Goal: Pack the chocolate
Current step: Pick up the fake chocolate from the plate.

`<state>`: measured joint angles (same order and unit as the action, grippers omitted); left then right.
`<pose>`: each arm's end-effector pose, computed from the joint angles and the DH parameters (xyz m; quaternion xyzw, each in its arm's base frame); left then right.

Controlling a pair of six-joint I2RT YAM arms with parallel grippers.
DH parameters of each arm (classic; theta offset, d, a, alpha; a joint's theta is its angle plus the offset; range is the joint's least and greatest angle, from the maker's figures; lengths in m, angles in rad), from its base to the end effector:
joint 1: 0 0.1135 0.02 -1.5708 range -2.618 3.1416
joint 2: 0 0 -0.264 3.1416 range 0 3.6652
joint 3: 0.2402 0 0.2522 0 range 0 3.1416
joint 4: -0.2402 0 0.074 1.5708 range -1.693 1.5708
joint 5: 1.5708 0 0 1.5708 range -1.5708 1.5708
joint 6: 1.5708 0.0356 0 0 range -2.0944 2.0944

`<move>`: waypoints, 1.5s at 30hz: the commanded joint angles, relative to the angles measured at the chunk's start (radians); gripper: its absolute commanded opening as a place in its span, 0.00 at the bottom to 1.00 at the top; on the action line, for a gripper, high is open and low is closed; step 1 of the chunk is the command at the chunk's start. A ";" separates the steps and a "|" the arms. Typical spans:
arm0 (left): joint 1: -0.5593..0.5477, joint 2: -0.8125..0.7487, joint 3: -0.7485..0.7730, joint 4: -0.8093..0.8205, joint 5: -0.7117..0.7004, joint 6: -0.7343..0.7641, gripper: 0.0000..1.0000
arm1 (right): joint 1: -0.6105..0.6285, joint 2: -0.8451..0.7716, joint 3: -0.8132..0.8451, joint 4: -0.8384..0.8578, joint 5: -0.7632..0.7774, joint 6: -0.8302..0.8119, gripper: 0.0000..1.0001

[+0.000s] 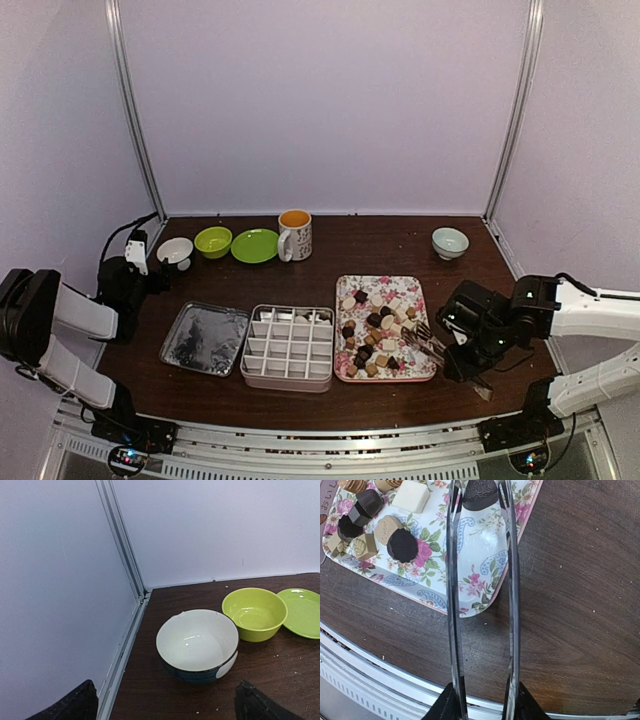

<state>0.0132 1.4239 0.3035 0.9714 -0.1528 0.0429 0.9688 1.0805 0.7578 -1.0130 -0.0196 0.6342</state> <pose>0.2499 0.0087 0.1640 -0.0386 0.7562 0.0761 0.6487 0.0971 0.1426 0.2190 -0.1665 0.9790 0.0910 0.0746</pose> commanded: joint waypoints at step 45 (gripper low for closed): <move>0.007 0.000 0.022 0.053 -0.002 -0.006 0.98 | -0.010 -0.076 0.142 -0.042 0.033 -0.026 0.28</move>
<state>0.0132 1.4239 0.3035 0.9714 -0.1528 0.0429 0.9638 1.0256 0.8799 -1.0618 -0.0166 0.6083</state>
